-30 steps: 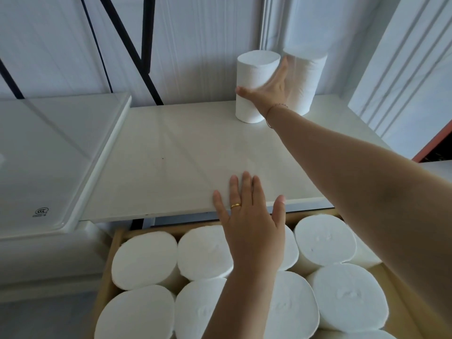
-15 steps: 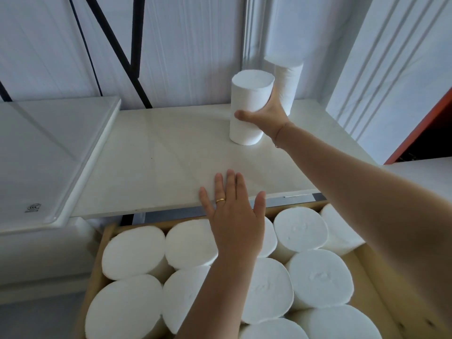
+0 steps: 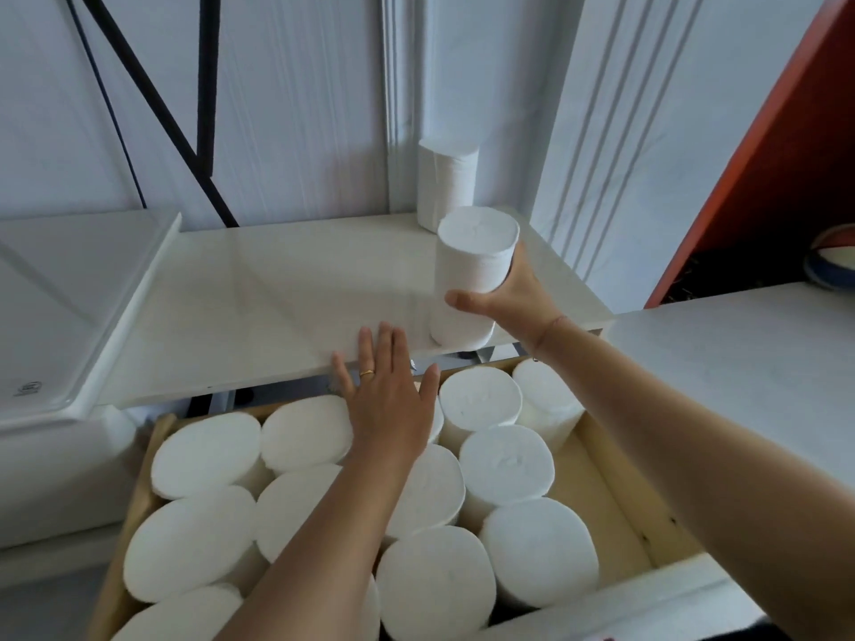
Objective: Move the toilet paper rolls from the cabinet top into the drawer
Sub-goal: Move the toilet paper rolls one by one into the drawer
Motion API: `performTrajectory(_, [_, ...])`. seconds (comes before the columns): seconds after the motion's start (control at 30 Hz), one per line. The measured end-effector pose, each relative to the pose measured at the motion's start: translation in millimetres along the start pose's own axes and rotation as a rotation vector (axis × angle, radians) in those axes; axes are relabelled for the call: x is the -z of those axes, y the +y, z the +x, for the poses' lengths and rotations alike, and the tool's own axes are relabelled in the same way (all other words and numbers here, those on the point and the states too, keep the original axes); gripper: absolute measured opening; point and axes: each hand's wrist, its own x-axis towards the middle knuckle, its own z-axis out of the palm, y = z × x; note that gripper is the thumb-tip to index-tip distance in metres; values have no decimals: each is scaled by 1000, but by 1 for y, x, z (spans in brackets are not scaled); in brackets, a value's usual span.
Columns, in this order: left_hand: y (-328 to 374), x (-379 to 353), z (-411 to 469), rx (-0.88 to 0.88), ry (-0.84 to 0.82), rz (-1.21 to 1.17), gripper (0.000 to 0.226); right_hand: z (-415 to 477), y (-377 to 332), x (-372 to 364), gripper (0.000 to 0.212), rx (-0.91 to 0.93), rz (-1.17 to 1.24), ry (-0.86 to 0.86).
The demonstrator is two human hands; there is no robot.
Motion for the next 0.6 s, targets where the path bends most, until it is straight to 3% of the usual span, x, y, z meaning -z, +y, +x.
performTrajectory(0.2, [27, -10, -22, -221, -45, -22, 71, -58, -3, 46, 100, 2, 0, -11])
performTrajectory(0.37, [45, -17, -32, -511, -222, 11, 69, -106, 3, 88, 105, -58, -26, -6])
performTrajectory(0.6, [55, -14, -44, -599, -386, -29, 73, -150, 14, 114, 102, -114, -26, -6])
